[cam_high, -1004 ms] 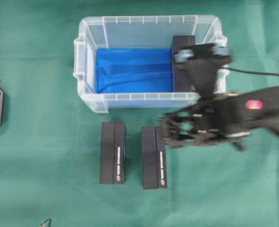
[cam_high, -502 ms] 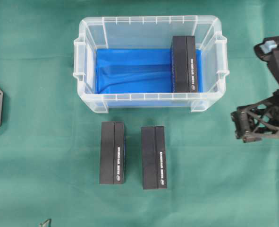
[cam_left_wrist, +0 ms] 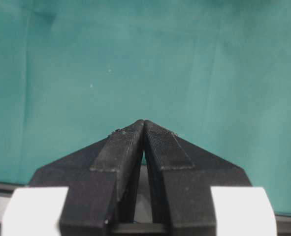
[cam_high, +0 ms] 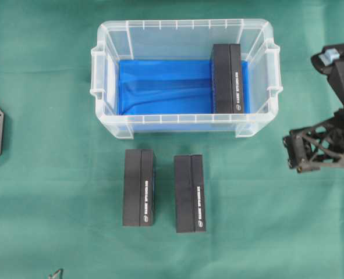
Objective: Take the box out of the case with the right arm.
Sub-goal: 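Pull the right gripper away to the right of the case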
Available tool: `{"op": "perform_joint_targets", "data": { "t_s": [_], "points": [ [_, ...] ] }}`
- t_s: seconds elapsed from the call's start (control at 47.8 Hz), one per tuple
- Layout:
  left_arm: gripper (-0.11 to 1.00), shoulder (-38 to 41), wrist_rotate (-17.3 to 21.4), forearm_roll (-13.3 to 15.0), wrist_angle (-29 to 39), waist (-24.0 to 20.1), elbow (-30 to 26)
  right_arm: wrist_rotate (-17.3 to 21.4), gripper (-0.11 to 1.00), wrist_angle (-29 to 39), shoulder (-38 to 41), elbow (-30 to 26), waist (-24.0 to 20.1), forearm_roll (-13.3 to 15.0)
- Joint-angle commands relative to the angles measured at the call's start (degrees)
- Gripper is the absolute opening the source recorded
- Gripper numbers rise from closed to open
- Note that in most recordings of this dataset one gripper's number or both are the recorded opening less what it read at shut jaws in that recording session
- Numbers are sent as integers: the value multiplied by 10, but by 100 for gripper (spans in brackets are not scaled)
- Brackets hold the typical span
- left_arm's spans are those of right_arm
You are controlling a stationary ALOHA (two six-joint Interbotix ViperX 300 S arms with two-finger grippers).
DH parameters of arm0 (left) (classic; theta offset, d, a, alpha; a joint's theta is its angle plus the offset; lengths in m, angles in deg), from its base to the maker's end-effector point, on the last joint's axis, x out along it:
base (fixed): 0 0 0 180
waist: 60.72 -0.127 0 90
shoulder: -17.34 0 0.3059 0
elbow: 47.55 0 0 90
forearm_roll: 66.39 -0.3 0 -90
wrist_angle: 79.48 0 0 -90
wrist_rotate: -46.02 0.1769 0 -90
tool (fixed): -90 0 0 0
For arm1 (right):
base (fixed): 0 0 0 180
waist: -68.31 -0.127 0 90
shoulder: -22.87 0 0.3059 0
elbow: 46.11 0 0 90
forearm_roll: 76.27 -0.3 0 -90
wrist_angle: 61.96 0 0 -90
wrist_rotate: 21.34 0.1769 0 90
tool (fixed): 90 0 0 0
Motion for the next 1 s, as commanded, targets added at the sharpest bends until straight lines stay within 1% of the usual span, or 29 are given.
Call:
{"op": "perform_joint_targets", "data": {
  "t_s": [0.0, 0.063, 0.209, 0.314, 0.502, 0.628, 0.711, 0.774, 0.983],
  "points": [
    [2, 3, 1, -3, -1, -3, -6, -17, 89, -3, -9, -1, 25, 4],
    [2, 3, 1, -2, -2, -3, -6, -37, 89, -3, -12, 3, 47, 5],
    [2, 3, 0, -3, -1, -3, -6, -99, 89, -3, -22, 12, 105, 4],
    [2, 4, 0, -3, -2, -3, -6, -151, 89, -4, -28, 18, 157, 5],
    [2, 2, 0, -2, -1, -3, -6, -242, 89, -25, -33, 25, 242, 5],
    [2, 3, 0, -2, -1, -3, -6, -287, 89, -38, -32, 26, 282, 2],
    [2, 3, 0, -2, -2, -3, -6, -305, 89, -39, -30, 27, 299, 2],
    [2, 3, 0, -2, -1, -3, -6, -312, 89, -38, -29, 28, 305, 1],
    [2, 3, 0, -3, -2, -3, -6, -312, 89, -38, -29, 30, 307, -4]
  ]
}}
